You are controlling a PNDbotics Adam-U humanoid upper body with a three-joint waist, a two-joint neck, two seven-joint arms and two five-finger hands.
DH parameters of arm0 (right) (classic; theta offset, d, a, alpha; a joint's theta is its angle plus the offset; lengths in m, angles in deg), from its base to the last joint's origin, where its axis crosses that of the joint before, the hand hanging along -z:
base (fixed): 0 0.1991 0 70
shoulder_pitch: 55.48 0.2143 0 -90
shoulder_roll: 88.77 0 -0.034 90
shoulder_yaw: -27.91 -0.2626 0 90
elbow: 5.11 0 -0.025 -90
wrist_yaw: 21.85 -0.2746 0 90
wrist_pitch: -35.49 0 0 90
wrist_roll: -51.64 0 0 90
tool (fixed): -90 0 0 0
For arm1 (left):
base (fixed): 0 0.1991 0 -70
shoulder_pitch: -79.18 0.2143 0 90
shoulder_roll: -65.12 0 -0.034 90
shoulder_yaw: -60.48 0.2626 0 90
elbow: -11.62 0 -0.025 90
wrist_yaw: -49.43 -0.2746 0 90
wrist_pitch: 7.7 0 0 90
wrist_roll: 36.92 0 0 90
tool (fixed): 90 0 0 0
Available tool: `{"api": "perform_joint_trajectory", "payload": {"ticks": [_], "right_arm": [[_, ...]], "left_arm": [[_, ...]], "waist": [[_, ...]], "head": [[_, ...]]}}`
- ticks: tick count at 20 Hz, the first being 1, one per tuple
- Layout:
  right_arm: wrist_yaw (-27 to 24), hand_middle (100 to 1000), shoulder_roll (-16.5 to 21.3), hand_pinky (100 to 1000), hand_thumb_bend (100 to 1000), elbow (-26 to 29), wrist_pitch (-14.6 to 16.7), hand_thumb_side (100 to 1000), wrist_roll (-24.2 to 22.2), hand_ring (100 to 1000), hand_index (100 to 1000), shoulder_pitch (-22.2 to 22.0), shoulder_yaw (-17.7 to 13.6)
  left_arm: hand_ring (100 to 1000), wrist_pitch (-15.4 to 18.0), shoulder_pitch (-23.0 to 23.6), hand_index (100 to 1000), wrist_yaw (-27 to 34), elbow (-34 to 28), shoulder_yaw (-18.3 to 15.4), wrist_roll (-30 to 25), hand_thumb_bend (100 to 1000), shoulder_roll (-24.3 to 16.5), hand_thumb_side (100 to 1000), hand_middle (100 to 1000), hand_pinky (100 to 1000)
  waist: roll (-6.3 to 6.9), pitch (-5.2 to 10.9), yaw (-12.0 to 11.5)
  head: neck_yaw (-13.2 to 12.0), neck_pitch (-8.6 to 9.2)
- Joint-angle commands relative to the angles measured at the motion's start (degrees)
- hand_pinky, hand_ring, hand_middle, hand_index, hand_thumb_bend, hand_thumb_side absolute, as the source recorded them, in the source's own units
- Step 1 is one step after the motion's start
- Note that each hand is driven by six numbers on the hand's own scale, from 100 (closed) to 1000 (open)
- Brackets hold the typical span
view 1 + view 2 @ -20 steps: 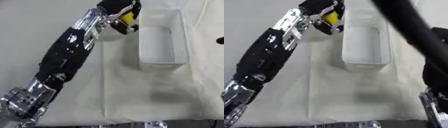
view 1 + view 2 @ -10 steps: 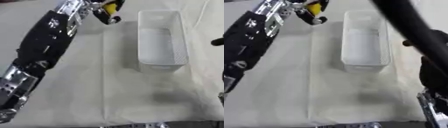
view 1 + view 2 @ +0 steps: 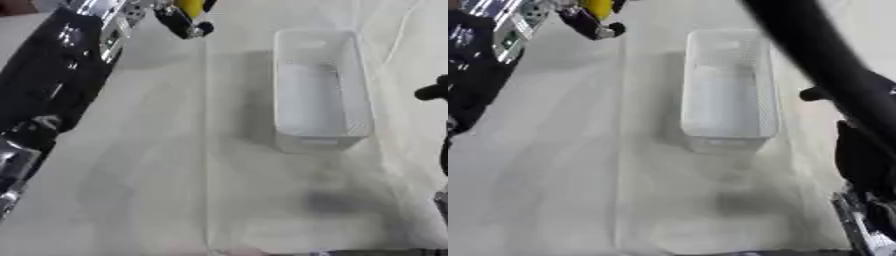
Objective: Pick up objects on the table and place them in the box.
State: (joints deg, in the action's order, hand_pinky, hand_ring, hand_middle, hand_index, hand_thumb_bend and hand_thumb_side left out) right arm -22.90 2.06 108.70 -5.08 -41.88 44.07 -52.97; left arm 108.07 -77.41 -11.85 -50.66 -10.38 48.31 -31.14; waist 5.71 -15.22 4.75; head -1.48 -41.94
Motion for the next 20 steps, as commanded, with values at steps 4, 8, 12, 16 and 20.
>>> {"api": "perform_joint_trajectory", "payload": {"ticks": [4,8,12,16,20], "right_arm": [[-0.14,844,1.18,687,355,0.78,0.04,1000,0.45,799,818,0.50,-0.26],[-0.34,845,1.23,687,352,0.78,0.04,1000,0.40,799,818,0.70,-0.19],[-0.67,845,1.28,687,347,0.78,0.07,1000,0.41,799,818,0.96,-0.16],[-1.11,844,1.42,687,336,0.78,0.10,1000,0.44,799,818,1.25,-0.16],[-1.72,843,1.53,687,321,0.78,0.14,1000,0.69,798,817,1.72,-0.40]], "left_arm": [[100,-0.43,-1.67,168,1.60,-2.33,-0.06,-0.60,199,0.81,100,100,100],[100,-0.46,-1.86,168,2.04,-2.76,0.07,-0.86,200,2.59,100,100,100],[100,-0.22,-2.52,168,2.03,-2.82,0.33,-1.06,200,4.60,100,100,100],[100,0.03,-3.20,168,1.82,-2.26,0.44,-1.18,199,6.41,100,100,100],[100,0.35,-3.38,168,1.34,-2.01,0.54,-1.05,200,8.51,100,100,100]], "waist": [[-0.16,1.32,0.36],[-0.17,1.30,0.69],[-0.14,1.31,1.11],[0.00,1.41,1.54],[0.09,1.45,2.21]], "head": [[0.56,1.16],[0.47,1.36],[0.32,1.44],[0.18,1.56],[-0.18,1.91]]}}
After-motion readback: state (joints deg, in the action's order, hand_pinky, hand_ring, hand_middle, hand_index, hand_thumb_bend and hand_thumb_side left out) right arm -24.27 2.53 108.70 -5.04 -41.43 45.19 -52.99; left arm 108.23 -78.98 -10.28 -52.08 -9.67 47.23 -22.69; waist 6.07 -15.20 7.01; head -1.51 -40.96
